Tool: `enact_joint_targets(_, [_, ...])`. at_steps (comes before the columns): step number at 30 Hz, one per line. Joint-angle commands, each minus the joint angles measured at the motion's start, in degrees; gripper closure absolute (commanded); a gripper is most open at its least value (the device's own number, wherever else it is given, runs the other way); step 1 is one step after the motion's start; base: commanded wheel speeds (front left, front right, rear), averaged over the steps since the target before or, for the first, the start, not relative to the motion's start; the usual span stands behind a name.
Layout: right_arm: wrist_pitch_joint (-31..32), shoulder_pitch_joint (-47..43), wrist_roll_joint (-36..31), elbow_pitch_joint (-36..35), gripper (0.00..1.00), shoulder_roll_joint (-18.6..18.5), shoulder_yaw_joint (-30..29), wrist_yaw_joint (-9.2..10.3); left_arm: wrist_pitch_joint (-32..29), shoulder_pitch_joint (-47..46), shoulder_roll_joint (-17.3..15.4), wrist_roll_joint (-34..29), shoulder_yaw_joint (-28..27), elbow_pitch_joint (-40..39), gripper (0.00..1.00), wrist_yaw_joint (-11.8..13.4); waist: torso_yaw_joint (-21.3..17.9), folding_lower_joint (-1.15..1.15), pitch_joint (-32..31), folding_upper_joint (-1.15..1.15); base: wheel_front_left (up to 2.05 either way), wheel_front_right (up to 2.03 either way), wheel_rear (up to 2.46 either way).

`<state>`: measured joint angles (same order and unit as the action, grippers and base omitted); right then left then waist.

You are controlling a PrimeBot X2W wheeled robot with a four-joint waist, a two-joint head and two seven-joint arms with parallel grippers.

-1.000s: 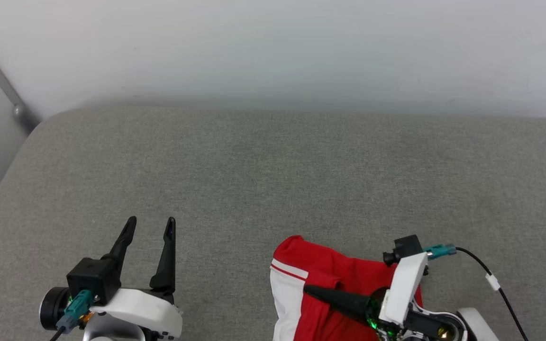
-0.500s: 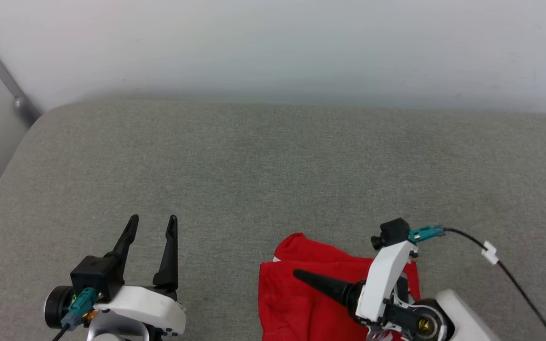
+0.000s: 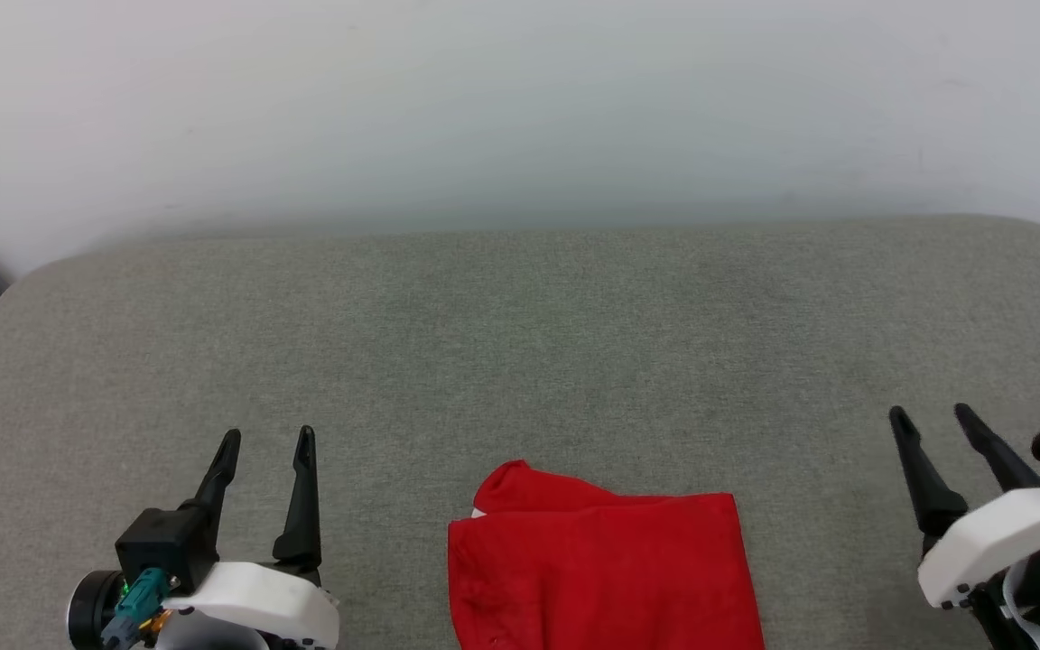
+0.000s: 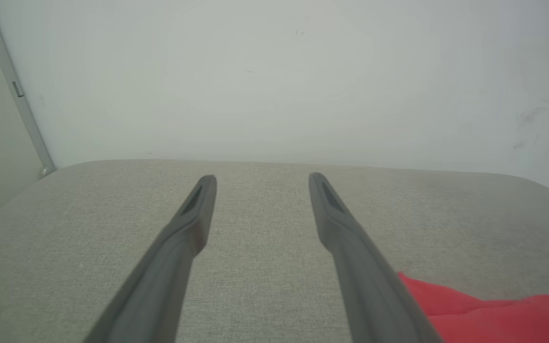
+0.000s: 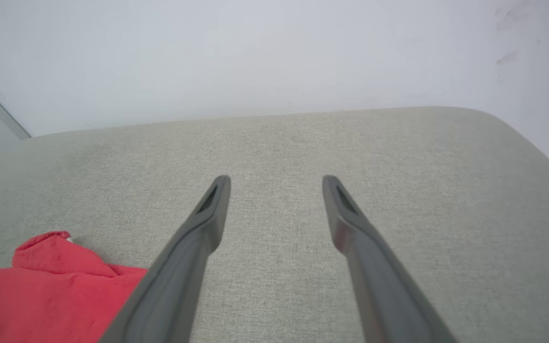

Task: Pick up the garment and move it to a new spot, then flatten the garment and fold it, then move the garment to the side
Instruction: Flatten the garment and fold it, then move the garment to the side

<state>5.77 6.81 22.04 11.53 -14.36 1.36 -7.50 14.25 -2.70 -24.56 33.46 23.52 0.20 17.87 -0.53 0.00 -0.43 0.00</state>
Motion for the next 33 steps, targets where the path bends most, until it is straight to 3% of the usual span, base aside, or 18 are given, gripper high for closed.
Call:
enact_joint_targets(1, [-1.6, -2.2, -2.3, -2.6, 0.00, 1.0, -2.0, 0.03, 0.3, 0.5, 0.1, -0.5, -0.3, 0.1, 0.00, 0.0, -0.4, 0.00, -0.1, 0.00, 0.00, 0.00, 0.00])
enact_joint_targets(7, [-6.1, -8.0, -7.0, -12.6, 0.00, 4.5, -5.2, 0.03, 0.7, 1.8, 0.2, -1.0, -0.6, 0.8, 0.00, -0.2, -1.6, 0.00, -0.8, 0.00, 0.00, 0.00, 0.00])
enact_joint_targets(13, [-5.5, -11.3, -7.9, -17.1, 0.00, 6.2, -4.2, 0.03, 0.8, 3.9, 0.5, -1.7, -0.6, 0.9, 0.00, 0.3, -1.6, 0.00, -1.8, 0.00, 0.00, 0.00, 0.00])
enact_joint_targets(28, [-2.9, -11.6, -7.1, -17.9, 0.00, 6.8, -4.6, 0.03, 1.0, 4.5, 1.1, -2.3, -2.0, 0.4, 0.00, 0.1, -0.9, 0.00, -1.8, 0.00, 0.00, 0.00, 0.00])
enact_joint_targets(33, [5.0, -12.2, -1.6, -15.1, 0.00, 6.8, -8.6, 0.03, 1.0, 4.5, 1.9, -2.8, -4.0, -0.7, 0.00, 0.3, -0.6, 0.00, -1.4, 0.00, 0.00, 0.00, 0.00])
